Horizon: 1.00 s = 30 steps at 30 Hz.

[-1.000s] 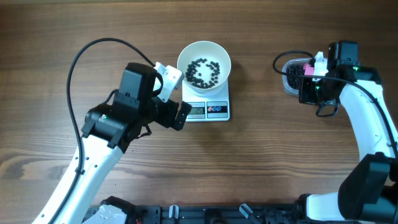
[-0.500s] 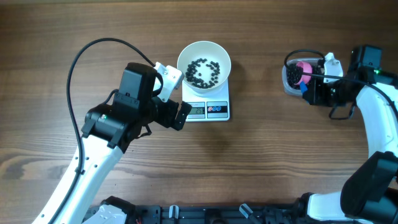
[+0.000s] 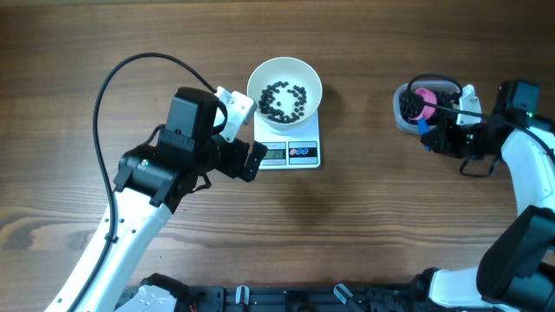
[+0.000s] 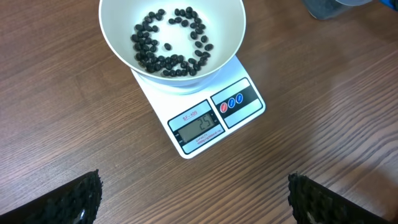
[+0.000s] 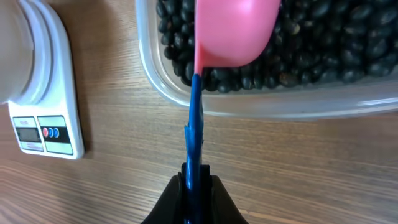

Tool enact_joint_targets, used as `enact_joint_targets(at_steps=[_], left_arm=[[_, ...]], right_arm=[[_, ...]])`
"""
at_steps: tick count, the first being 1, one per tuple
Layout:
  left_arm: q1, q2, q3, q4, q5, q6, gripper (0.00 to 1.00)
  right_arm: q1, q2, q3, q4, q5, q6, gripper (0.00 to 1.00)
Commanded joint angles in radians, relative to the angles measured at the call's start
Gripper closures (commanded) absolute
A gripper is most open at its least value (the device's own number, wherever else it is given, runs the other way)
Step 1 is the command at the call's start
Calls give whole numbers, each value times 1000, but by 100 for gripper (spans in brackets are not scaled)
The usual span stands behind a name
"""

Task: Scoop item into bowl and weigh 150g on scale
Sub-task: 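Scoop more black beans from the tub with the right gripper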

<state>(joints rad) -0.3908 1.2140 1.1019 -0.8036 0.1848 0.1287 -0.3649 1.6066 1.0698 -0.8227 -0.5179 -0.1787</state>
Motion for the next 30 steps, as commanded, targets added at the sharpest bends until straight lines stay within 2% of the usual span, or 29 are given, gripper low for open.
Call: enact_joint_targets(at_steps=[1, 10, 16, 20, 30], left_arm=[[-5, 4, 22, 3, 16, -6, 0], [-5, 4, 22, 3, 16, -6, 0], [-5, 4, 22, 3, 16, -6, 0], [-5, 4, 22, 3, 16, -6, 0], [-5, 4, 22, 3, 16, -6, 0]], right_arm=[[-52, 21, -58, 28, -167, 21, 96], [-175, 21, -67, 43, -377, 26, 95], [-208, 21, -67, 44, -513, 141, 96], [-208, 21, -67, 45, -513, 243, 96], [-209, 21, -67, 44, -615, 283, 96]])
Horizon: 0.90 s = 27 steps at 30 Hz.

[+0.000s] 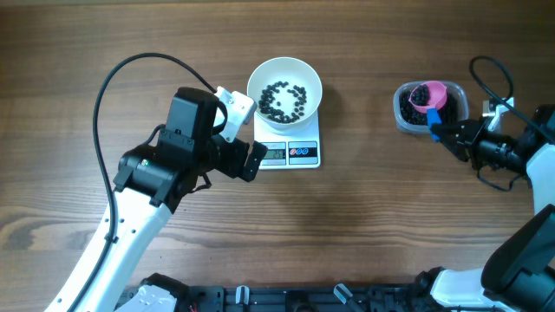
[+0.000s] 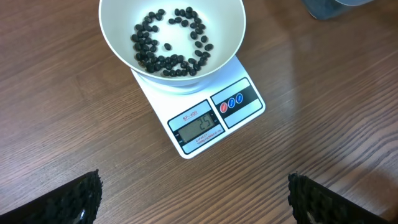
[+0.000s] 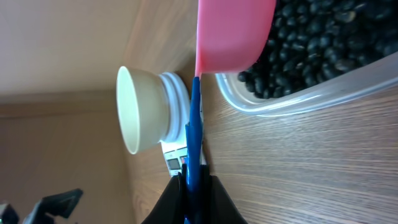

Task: Scoop item into bowl and weigh 150g on scale
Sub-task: 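Scoop more black beans from the tub with the right gripper, then carry the filled scoop left over the white bowl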

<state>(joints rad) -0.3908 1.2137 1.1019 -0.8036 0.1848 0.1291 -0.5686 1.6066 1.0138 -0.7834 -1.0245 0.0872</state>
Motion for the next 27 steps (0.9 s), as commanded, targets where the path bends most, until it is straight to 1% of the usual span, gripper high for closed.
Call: enact_joint_targets(at_steps=[1, 3, 6, 9, 15, 19, 21, 22, 26, 27], left_arm=[[-5, 4, 22, 3, 16, -6, 0], [-5, 4, 22, 3, 16, -6, 0], [-5, 4, 22, 3, 16, -6, 0], [-5, 4, 22, 3, 16, -6, 0], [-5, 4, 22, 3, 16, -6, 0], [-5, 4, 22, 2, 16, -6, 0], [-5, 4, 22, 2, 16, -6, 0], [-5, 4, 22, 2, 16, -6, 0], [-5, 4, 22, 2, 16, -6, 0], [-5, 4, 22, 2, 16, -6, 0]], right_arm=[[-5, 21, -11, 5, -130, 18, 96], [-5, 21, -11, 5, -138, 18, 96], [6, 21, -11, 14, -257, 16, 96], [40, 20, -11, 51, -302, 7, 96], [216, 20, -11, 149, -335, 29, 96], [355, 20, -11, 346, -336, 169, 96], [409, 20, -11, 437, -318, 230, 96], [445, 20, -11, 480, -271, 261, 95], [562, 19, -11, 493, -38, 263, 96], [584, 18, -11, 492, -9, 259, 96]])
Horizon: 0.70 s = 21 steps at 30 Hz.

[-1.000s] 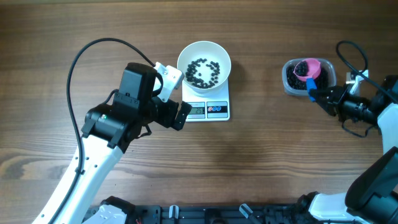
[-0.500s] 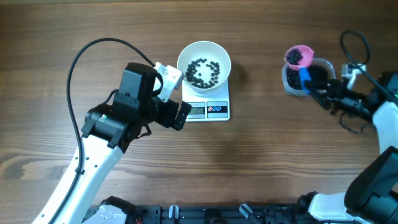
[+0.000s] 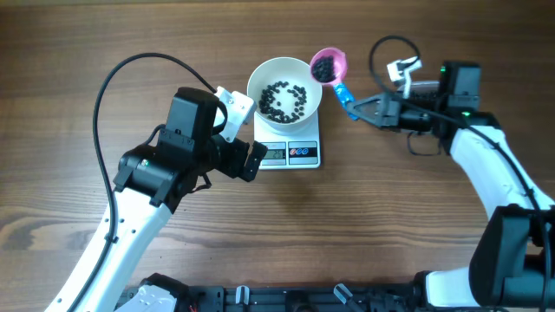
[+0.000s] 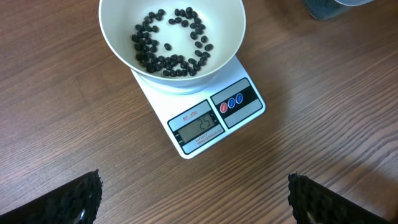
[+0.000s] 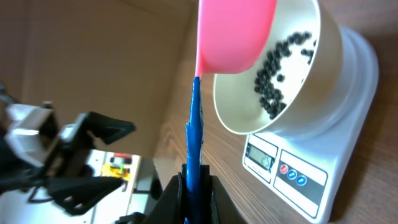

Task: Scoop item into bowl and weigh 150g on scale
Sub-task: 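Carry the filled scoop left over the white bowl, then tip the scoop to pour beans into the bowl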

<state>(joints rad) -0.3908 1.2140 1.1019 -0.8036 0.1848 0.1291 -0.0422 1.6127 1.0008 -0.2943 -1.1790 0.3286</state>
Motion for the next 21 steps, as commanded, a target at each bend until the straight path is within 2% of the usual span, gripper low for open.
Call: enact_joint_targets(at_steps=[1, 8, 13, 21], left_arm=[[-5, 4, 22, 2, 16, -6, 0], [-5, 4, 22, 2, 16, -6, 0], [-5, 4, 22, 2, 16, -6, 0], [-5, 4, 22, 2, 16, -6, 0]], right_arm=[[90, 8, 3, 3, 180, 11, 96], [183, -98, 3, -5, 407, -18, 96], [233, -172, 3, -47, 531, -211, 96], [339, -180, 3, -55, 777, -360, 96]])
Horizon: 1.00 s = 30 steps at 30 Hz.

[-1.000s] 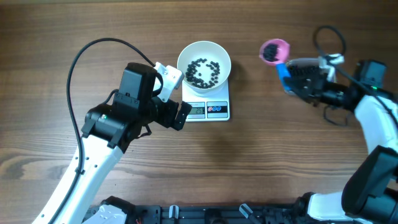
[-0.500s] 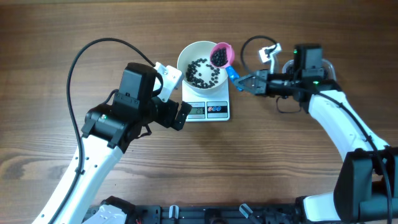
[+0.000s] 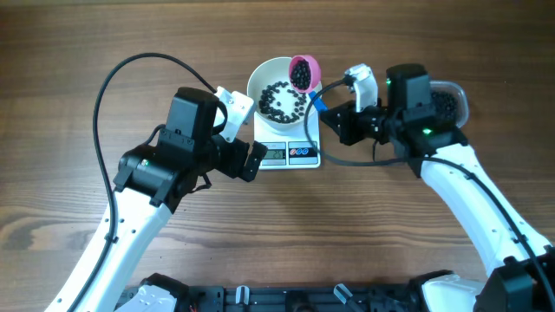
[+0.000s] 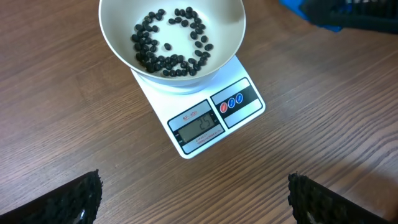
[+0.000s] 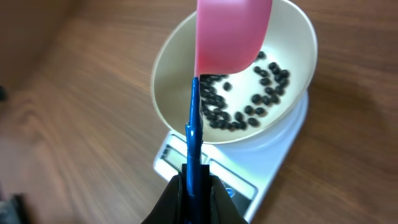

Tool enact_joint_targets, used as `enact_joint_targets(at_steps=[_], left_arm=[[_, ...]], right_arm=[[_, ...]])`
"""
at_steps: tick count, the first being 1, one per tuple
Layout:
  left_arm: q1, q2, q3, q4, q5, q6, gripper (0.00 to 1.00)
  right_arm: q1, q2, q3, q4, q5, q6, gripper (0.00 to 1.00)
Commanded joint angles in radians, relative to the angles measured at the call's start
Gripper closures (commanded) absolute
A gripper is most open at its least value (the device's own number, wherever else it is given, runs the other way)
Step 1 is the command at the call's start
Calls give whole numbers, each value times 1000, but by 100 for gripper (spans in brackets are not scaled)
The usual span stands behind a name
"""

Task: Scoop item into bowl and weigh 150g on scale
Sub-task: 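Tip the scoop to pour beans into the bowl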

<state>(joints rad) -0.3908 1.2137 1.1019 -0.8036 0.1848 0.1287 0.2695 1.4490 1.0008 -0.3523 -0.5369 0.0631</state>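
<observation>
A white bowl (image 3: 269, 76) holding a thin layer of black beans (image 4: 171, 43) stands on a white digital scale (image 3: 291, 154). My right gripper (image 5: 194, 186) is shut on the blue handle of a pink scoop (image 3: 303, 71), which is full of beans and hangs over the bowl's right rim. In the right wrist view the scoop's pink underside (image 5: 233, 31) covers part of the bowl (image 5: 292, 56). My left gripper (image 4: 194, 208) stands open over bare wood in front of the scale (image 4: 211, 118), holding nothing.
A clear tub of black beans (image 3: 444, 102) sits at the right, partly hidden behind the right arm. A black cable (image 3: 130, 74) loops over the table's left. The left arm's body crosses the lower left of the table.
My right gripper has moved left with the loaded scoop, from just right of the bowl to over its right rim. The left arm and the scale's reading are unchanged.
At first the right gripper held the scoop down in the bean tub at the right. Then the scoop was lifted at the tub with beans in it. Then it was beside the bowl, and now it is over the bowl's rim. The left gripper stayed open.
</observation>
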Motion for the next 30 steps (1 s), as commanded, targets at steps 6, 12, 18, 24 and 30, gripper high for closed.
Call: enact_joint_targets(at_steps=[6, 12, 18, 24, 30], left_arm=[[-5, 4, 22, 2, 16, -6, 0], [-5, 4, 22, 2, 16, -6, 0], [-5, 4, 22, 2, 16, -6, 0], [-5, 4, 22, 2, 16, -6, 0], [-5, 4, 22, 2, 16, -6, 0]], right_arm=[[55, -21, 3, 7, 168, -169, 96], [68, -23, 10, 0, 198, -222, 96], [111, -44, 31, -5, 294, -261, 96], [151, -59, 31, -27, 399, -328, 96], [192, -59, 32, -16, 503, -430, 96]])
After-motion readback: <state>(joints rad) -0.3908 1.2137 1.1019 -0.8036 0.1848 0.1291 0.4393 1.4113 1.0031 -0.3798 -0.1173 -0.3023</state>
